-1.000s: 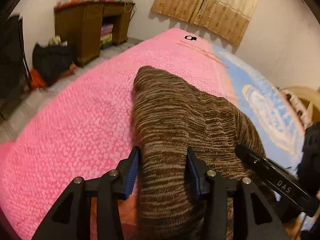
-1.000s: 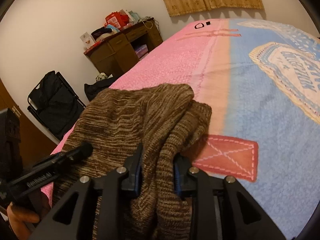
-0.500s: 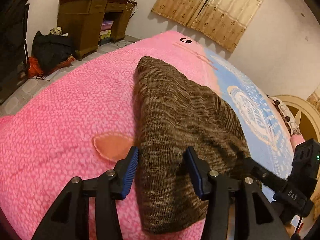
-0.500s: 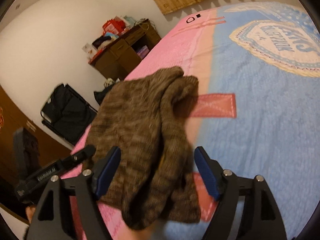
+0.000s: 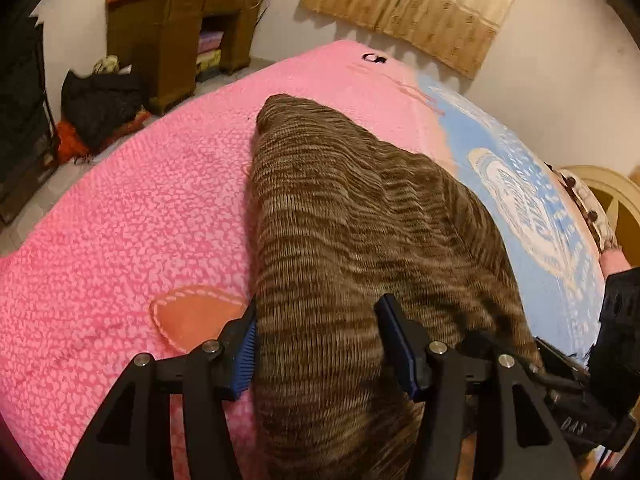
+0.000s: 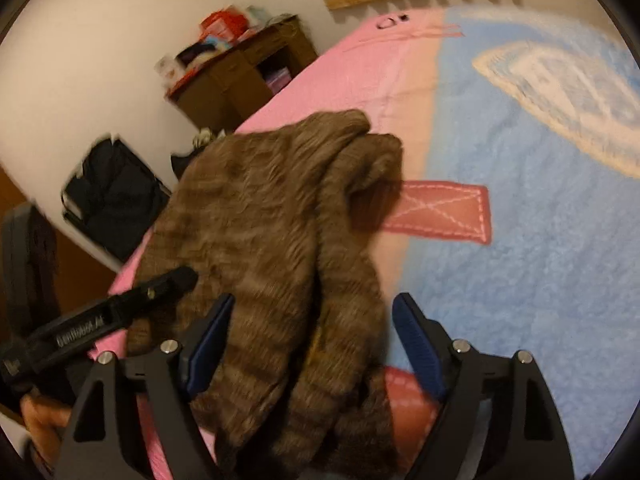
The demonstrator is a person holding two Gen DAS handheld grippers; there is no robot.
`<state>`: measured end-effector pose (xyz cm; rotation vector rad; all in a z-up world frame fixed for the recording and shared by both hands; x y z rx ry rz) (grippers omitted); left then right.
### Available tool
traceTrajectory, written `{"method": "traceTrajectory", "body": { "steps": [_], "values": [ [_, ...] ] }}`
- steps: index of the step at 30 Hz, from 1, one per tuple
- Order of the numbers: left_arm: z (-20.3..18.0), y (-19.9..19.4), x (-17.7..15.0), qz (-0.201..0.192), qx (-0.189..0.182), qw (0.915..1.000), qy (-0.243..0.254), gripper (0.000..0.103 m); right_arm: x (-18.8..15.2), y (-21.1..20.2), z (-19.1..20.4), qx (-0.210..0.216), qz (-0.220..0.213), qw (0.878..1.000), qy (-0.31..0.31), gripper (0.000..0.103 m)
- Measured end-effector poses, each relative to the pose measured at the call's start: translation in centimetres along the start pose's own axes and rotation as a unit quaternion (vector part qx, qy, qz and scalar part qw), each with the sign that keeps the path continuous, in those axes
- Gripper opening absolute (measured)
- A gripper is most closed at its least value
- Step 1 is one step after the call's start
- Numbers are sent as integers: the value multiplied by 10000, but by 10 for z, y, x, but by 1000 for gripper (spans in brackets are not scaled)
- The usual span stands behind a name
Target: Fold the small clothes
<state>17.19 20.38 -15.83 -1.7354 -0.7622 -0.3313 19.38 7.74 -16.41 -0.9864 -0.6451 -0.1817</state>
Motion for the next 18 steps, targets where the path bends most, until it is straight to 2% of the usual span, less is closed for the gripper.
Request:
{"method": "traceTrajectory", "body": {
  "steps": [4, 6, 7, 9, 10, 12, 14, 18],
  "values": [
    [1, -10, -15, -84, -56, 9999, -16, 57, -29, -14, 13, -101, -3, 9982, -597, 81],
    [-1, -11, -19, -140, 60, 9999, 67, 57, -37, -18, 11, -442, -69, 9954, -849, 57],
    [-2, -10, -19, -166, 156, 9996, 135, 57, -37, -19, 9, -480, -79, 9953, -831, 52],
    [-5, -9, -19, -153, 236, 9994, 185, 57, -35, -18, 2, -149, 19, 9992, -360, 32],
    [-7, -9, -19, -141, 194, 9996, 150, 57, -34, -17, -2, 76, 119, 9999, -56, 29],
    [-9, -9, -19, -120, 150, 9998, 72, 57, -32, -15, -9, 373, 227, 9981, 428, 24],
    [-12, -9, -24, -96, 229, 9995, 207, 57, -33, -15, -12, 599, 292, 9951, 729, 21],
    [-13, -10, -30, -69, 305, 9987, 401, 57, -37, -17, -18, 1024, 327, 9870, 1199, 19]
  ]
}}
Point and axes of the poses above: each gripper's, at about its wrist camera, not at the fingertips, and y roughly the way its jaws point, z to its left, x to its top, the point moved 10 cm from there along y, roughly the way its jaws point, and after that the axes turned 1 degree about -x, right-handed, at the moved point
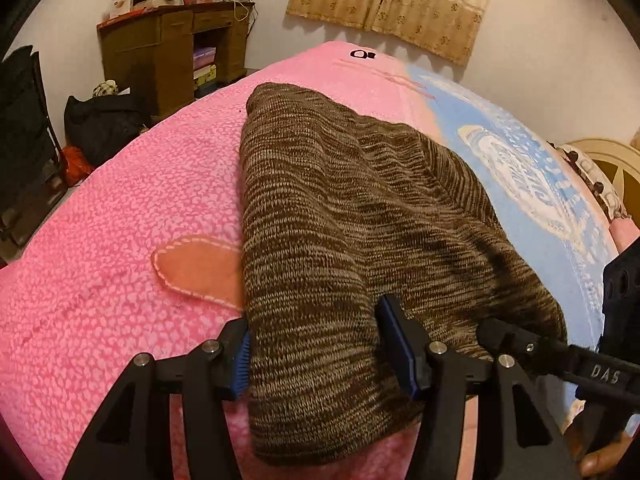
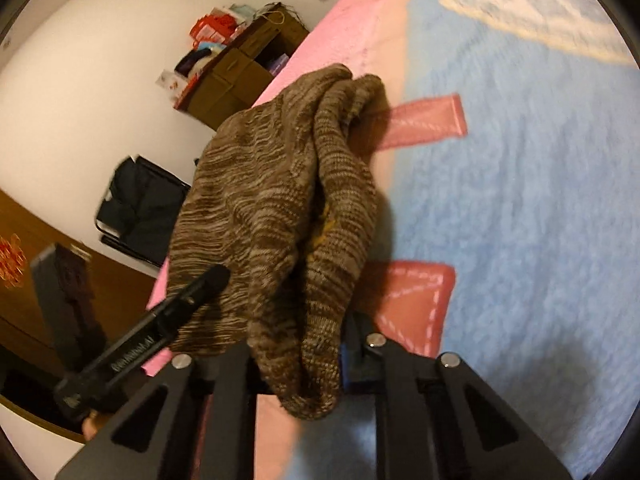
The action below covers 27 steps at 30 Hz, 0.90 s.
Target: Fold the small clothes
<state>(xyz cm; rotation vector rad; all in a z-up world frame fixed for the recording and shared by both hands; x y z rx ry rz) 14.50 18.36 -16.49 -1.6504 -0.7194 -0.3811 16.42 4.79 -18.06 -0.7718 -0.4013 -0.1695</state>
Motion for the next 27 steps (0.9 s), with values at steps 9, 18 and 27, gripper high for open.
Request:
{"method": "traceTrajectory", "body": {
  "steps": [9, 18, 27],
  "values": [
    [-5, 2, 2, -100, -89, 9999, -29, 42, 1, 10, 9, 138, 150, 9993, 300, 19],
    [6, -35, 4, 171, -1038, 9932, -501, 19, 1, -7, 37, 1826, 577, 9738, 1226, 18],
    [23, -33, -23, 408, -1026, 9927, -485, 22, -36, -5, 17, 393, 644, 9966, -335, 25]
  ]
}}
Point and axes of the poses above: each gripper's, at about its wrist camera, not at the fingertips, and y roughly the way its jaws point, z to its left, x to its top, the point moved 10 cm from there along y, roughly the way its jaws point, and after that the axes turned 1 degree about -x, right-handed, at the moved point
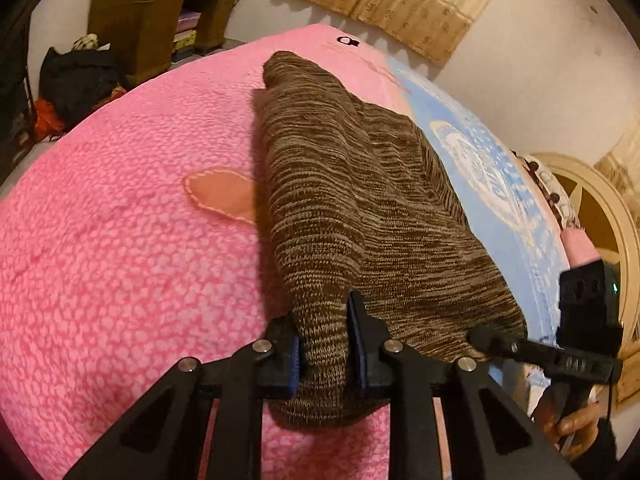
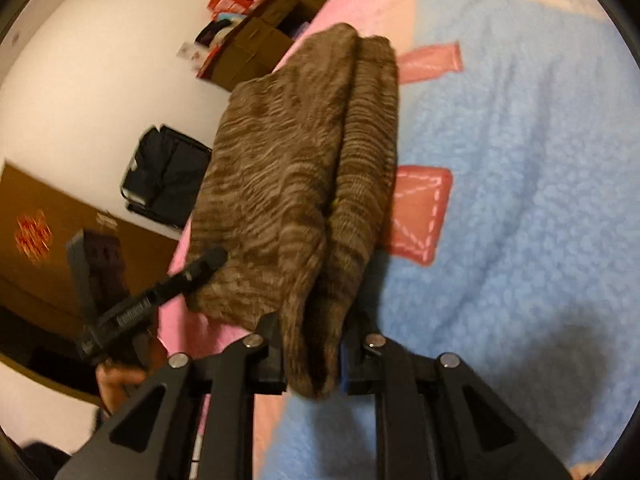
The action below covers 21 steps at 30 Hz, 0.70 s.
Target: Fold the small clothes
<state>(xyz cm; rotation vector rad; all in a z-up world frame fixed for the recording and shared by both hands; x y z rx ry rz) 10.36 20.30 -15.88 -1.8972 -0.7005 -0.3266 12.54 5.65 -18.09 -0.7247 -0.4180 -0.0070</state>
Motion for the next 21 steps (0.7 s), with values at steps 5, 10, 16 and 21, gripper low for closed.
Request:
{"method": "traceTrajectory", "body": {
  "steps": [5, 10, 16, 21],
  "values": [
    [-9, -18, 18, -112, 409, 9987, 281, 23, 16, -24, 9, -560, -280, 9969, -484, 42],
    [-24, -30, 57, -640, 691, 9929, 732, 23, 81, -57, 18, -999, -1382, 9816, -857, 46],
    [-29, -22, 101, -1031, 828, 9889, 672, 23, 145, -17, 23, -1731, -1476, 9646, -1337, 51],
    [-26, 7, 121, -1254, 705, 9886, 436, 23, 171, 37, -27, -1872, -980, 9742, -797, 24]
  ]
}}
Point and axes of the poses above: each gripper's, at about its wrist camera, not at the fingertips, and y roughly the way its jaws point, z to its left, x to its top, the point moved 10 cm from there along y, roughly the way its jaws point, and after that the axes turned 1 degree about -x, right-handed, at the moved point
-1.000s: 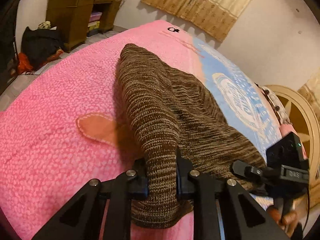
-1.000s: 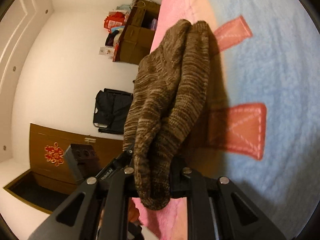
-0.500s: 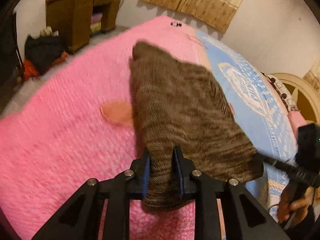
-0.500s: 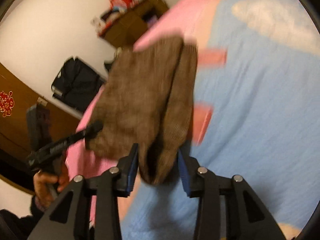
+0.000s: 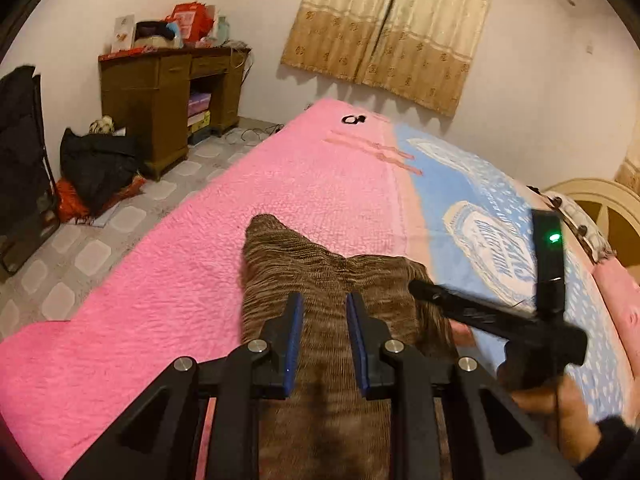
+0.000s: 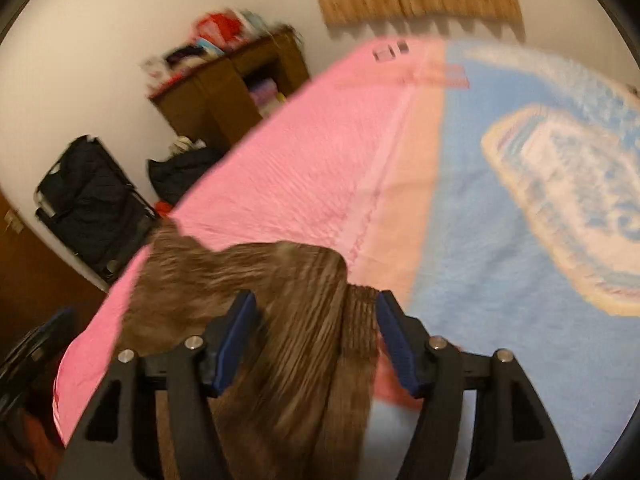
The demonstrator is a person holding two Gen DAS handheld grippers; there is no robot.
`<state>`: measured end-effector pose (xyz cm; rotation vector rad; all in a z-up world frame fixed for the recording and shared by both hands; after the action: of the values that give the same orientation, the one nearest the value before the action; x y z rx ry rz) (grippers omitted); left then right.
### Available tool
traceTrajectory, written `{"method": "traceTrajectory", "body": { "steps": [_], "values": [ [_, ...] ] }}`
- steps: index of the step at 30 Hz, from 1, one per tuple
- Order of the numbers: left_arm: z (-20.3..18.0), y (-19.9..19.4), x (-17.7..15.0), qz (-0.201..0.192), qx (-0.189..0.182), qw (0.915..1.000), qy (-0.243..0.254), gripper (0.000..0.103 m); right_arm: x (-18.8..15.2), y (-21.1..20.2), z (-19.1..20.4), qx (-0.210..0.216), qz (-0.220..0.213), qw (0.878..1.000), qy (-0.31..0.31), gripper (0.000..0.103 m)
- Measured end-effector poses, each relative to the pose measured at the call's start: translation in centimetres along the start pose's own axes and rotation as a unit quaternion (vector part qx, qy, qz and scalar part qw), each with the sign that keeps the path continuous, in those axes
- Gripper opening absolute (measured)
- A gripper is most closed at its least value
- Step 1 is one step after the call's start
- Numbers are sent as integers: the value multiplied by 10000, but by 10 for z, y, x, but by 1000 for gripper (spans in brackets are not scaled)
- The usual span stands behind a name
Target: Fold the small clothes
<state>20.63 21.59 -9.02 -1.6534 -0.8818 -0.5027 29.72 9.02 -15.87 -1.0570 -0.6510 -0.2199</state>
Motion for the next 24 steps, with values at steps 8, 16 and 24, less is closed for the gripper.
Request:
{"method": "traceTrajectory", "body": {
  "steps": [8, 16, 24],
  "values": [
    [39, 34, -35, -101, 920, 9954, -247, 26, -11, 1, 48, -324, -134, 9862, -1616, 13],
    [53, 35, -39, -164, 658, 9960, -574, 26, 14, 24, 2, -515, -75, 9946, -897, 44],
    [49, 35, -37, -178, 446, 9970, -603, 26, -31, -79, 31, 174, -659, 9929, -972, 24]
  ]
}}
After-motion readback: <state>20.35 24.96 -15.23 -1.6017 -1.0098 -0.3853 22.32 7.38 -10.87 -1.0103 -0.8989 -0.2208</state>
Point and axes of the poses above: each gripper's, at about its wrist camera, not at the fingertips, and y roughly the way its jaws point, z to its left, x to its top, the point moved 10 cm from there along y, roughly the way its jaws point, and after that the axes turned 1 degree about -x, right-handed, at the moved point
